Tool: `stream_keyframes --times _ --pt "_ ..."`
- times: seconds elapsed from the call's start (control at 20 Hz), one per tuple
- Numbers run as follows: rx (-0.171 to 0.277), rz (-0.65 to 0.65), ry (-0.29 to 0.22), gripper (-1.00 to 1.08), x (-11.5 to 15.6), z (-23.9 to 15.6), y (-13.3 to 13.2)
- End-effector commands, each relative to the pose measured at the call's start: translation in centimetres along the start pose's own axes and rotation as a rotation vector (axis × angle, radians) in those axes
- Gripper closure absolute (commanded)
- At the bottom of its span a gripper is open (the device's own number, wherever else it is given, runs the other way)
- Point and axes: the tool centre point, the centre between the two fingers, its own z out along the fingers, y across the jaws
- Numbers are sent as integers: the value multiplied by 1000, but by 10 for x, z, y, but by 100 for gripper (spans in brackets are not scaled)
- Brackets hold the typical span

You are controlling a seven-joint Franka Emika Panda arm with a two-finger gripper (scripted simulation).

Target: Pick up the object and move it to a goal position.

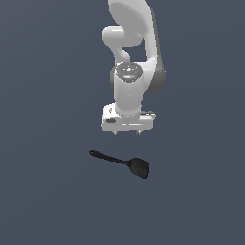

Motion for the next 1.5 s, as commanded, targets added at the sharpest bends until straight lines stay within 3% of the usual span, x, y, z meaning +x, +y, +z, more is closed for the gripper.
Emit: stream_keyframes --times 0.0,0.8,1.45 --pt "0 0 0 -92 0 0 0" --pt "-9 -9 24 -92 10 -14 -4" --pt "-20 -216 16 -92 22 1 3"
